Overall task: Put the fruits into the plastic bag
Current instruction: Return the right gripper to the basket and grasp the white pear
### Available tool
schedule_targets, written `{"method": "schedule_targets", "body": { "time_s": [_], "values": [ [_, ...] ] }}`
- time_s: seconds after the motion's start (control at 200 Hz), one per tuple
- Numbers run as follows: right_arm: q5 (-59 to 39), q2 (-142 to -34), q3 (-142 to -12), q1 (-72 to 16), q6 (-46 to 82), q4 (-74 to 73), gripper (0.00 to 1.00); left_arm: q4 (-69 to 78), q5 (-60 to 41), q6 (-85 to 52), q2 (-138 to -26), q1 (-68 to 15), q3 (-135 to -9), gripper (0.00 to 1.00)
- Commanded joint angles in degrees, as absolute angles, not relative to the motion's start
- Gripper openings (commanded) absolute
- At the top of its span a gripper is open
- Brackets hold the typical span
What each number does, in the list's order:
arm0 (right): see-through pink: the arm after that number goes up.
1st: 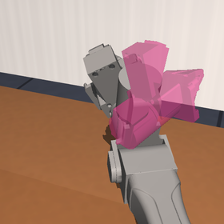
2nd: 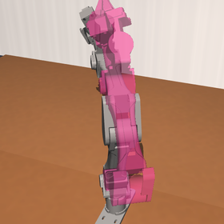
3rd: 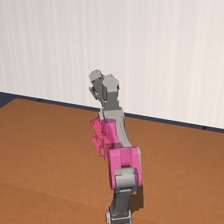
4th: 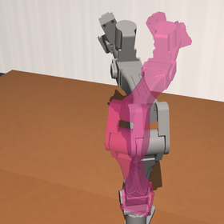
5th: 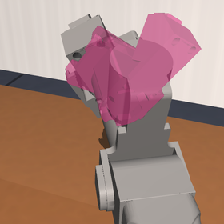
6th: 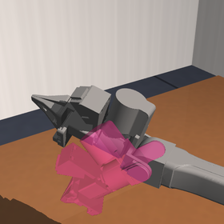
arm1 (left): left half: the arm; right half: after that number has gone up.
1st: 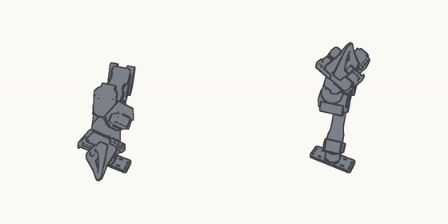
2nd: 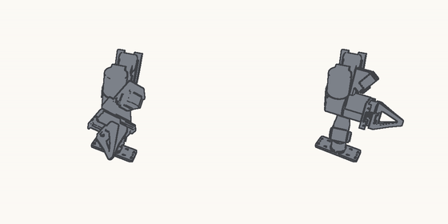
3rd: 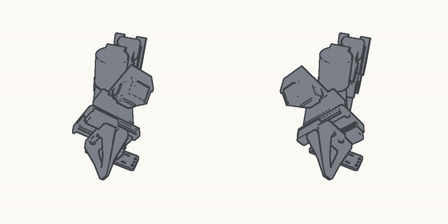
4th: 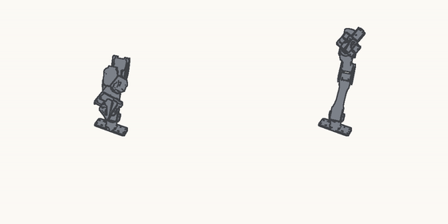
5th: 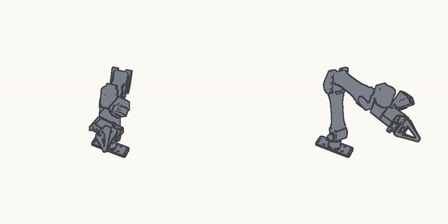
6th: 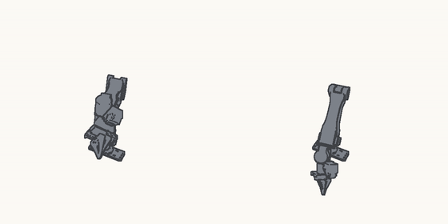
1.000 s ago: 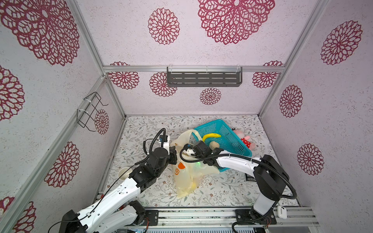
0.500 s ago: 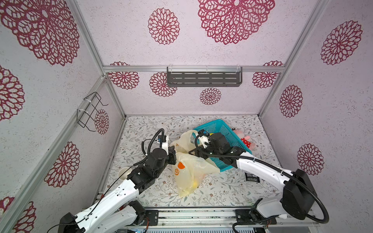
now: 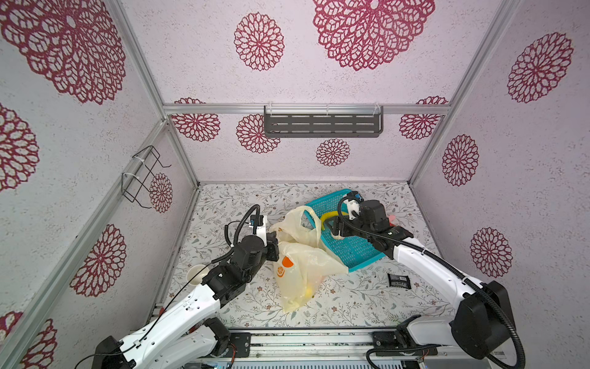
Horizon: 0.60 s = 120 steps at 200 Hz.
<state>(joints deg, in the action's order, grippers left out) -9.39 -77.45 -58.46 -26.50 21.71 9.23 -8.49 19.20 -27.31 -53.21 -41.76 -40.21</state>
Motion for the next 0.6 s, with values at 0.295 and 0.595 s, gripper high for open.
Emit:
{"method": "schedule_targets", "body": {
  "time_s": [0.295,0.595],
  "values": [
    [-7.24,-97.85,-69.36,-20.65,24.16,14.67,0.82,-5.38,18.65,-26.18,-54.73,-42.28,-39.64,0.00],
    [-8.50,-105.54,-70.91,-20.59,24.67,13.45,0.75,-5.53,18.90,-25.88,-54.14,-42.27,-39.07,0.00]
  ]
}}
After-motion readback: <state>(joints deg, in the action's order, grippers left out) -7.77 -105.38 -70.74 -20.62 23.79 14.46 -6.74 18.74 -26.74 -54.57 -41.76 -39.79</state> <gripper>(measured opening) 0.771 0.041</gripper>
